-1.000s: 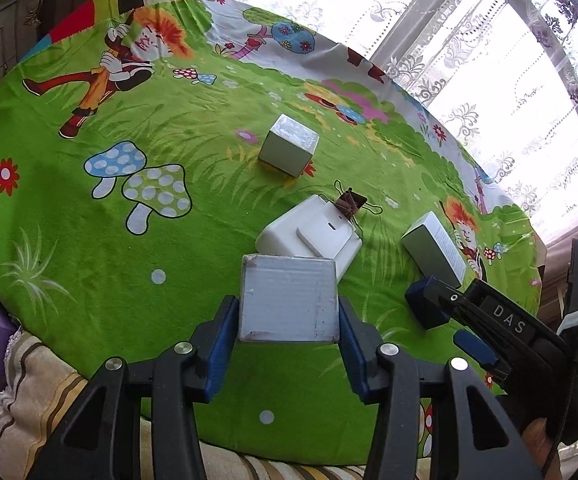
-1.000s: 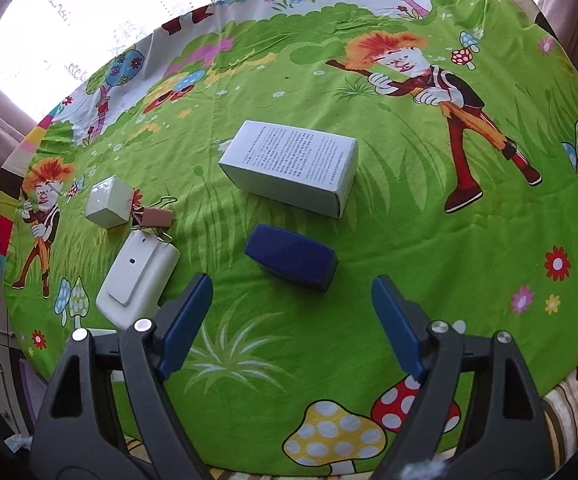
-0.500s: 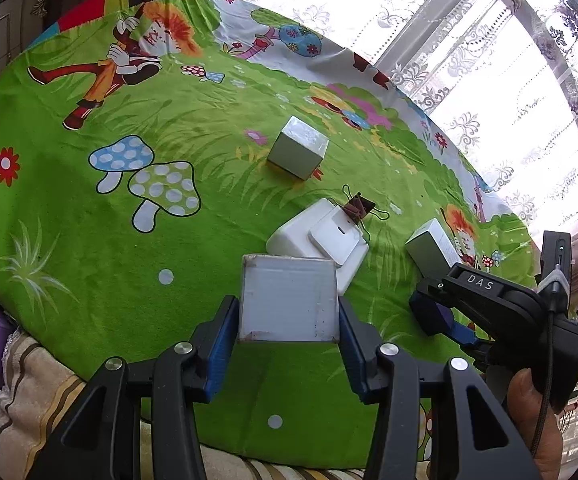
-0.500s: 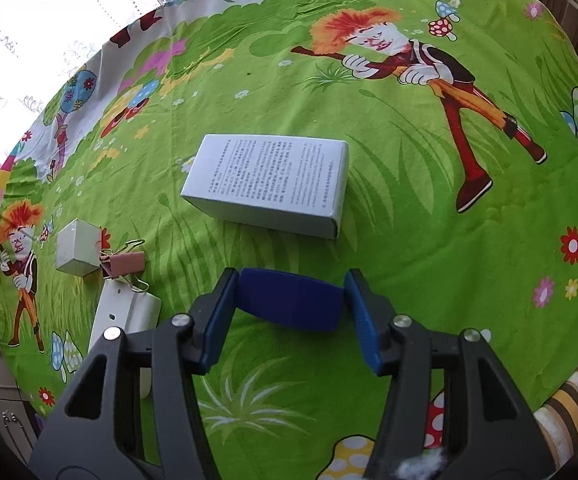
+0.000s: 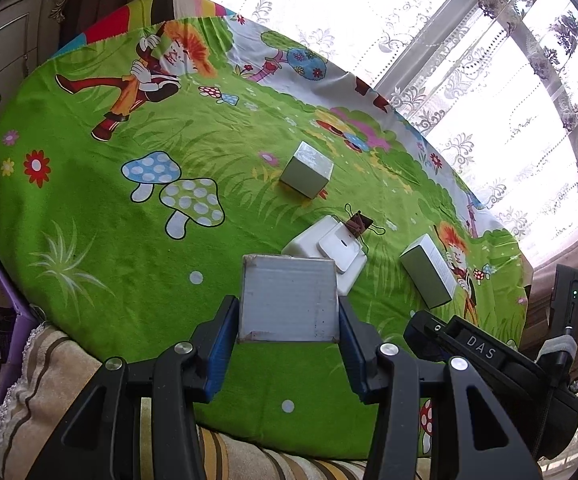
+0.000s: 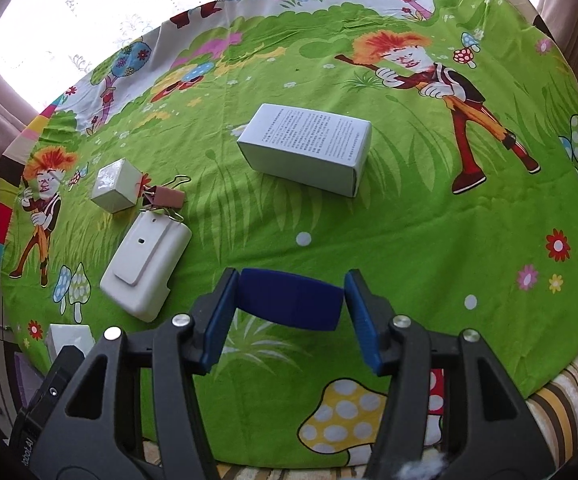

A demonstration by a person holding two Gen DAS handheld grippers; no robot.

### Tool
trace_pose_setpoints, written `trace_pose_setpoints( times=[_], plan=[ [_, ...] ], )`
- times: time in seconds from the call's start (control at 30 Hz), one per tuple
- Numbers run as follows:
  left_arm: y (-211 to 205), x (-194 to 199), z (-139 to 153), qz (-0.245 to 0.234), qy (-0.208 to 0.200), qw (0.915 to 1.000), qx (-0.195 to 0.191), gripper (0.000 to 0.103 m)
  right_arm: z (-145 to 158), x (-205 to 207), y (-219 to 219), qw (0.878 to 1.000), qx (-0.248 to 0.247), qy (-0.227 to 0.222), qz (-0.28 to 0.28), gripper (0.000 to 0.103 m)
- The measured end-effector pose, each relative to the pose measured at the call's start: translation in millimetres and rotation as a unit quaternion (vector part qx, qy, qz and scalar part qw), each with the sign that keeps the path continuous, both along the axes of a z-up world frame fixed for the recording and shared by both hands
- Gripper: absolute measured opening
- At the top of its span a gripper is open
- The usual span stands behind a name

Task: Organize rigid objects
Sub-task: 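Carry white cube and dark blue box into the purple box and open both tools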

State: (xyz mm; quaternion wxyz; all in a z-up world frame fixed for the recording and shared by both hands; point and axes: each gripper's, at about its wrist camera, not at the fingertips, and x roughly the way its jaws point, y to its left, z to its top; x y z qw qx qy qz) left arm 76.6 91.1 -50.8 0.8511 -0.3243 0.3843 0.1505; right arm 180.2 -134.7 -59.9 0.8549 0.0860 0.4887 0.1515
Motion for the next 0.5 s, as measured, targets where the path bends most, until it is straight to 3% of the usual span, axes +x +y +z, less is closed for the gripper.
trace_pose_setpoints(
  times=[0.2, 0.5],
  plan=[
    [13, -31, 8, 0.026, -0.014, 0.9996, -0.006, 0.049, 23, -38, 33, 0.997, -0.001, -0.041, 0.065, 0.058],
    [48, -99, 14, 0.076, -0.027, 0.9963, -0.029, 0.049, 36, -92, 80, 0.986, 0.003, -0.058, 0.158, 0.058]
  ],
)
